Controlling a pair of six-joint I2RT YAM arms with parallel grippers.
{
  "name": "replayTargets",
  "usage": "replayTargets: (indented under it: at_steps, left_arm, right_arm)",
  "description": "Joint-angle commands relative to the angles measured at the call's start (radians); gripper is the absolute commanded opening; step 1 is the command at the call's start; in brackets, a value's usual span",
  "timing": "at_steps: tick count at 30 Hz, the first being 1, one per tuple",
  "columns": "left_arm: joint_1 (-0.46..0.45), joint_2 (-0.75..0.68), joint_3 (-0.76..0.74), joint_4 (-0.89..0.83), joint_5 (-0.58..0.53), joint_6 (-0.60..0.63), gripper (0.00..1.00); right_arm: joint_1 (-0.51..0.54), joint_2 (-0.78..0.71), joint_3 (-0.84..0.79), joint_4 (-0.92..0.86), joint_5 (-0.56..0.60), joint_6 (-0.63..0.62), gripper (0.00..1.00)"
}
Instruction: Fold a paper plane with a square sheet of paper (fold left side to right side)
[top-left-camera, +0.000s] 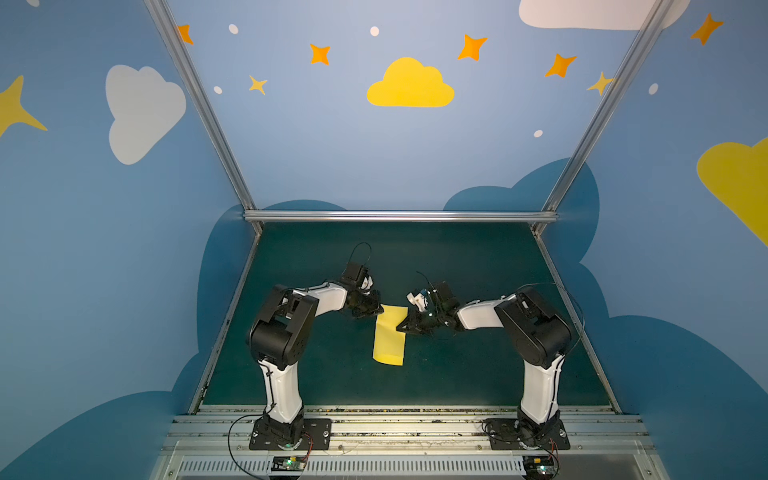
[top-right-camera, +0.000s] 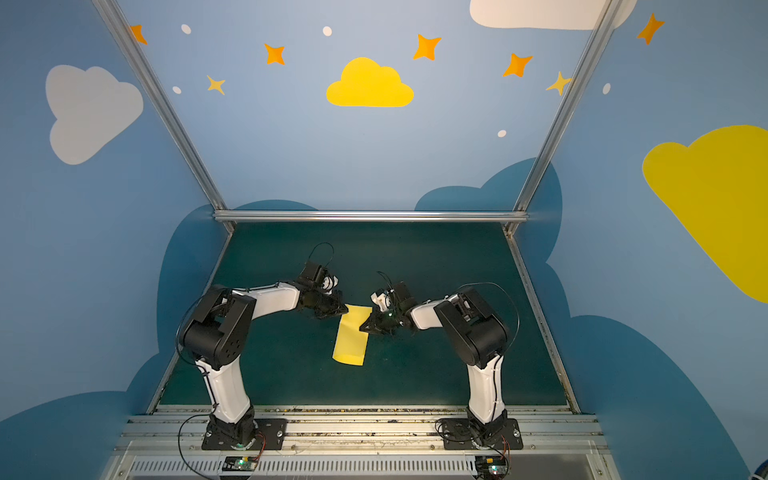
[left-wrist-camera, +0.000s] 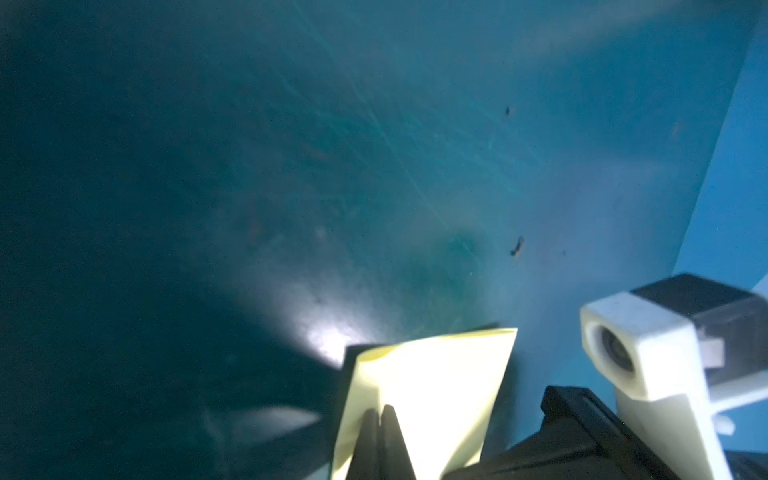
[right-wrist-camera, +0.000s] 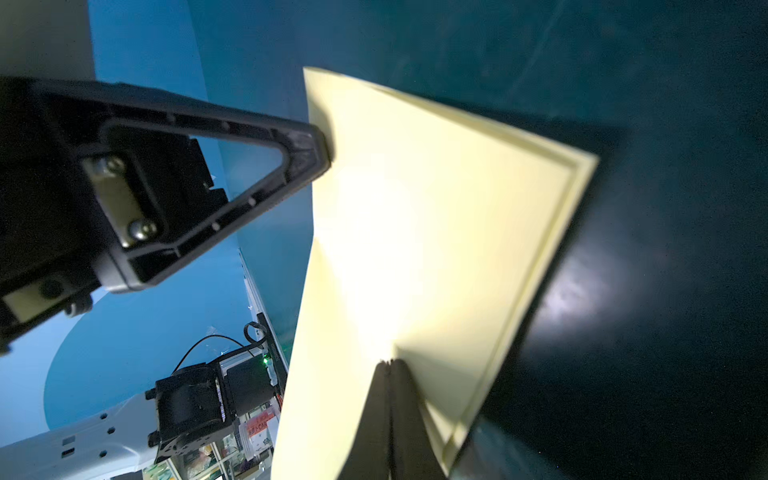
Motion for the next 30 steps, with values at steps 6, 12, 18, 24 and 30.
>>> replayTargets:
  at_steps: [6,12,18,24,30]
  left_arm:
    - [0.03,-0.062,-0.042,0.013,-0.018,0.004,0.04]
    - [0.005,-0.255,-0.192,0.071,0.023,-0.05,0.04]
    - [-0.061,-0.421,-0.344,0.115,0.027,-0.101,0.04]
    - [-0.11,-0.5,-0.468,0.159,-0.003,-0.148,0.04]
    - [-0.12,-0.49,-0.545,0.213,-0.014,-0.171,0.04]
  right_arm:
    - [0.018,0.128,-0.066,-0.243,0.236,-0.017,0.0]
    - [0.017,0.132,-0.062,-0.243,0.235,-0.019,0.0]
    - [0.017,0.138,-0.06,-0.244,0.235,-0.02,0.0]
    - [0.017,0.142,-0.06,-0.244,0.237,-0.019,0.0]
    - [0.017,0.136,-0.066,-0.248,0.239,-0.019,0.0]
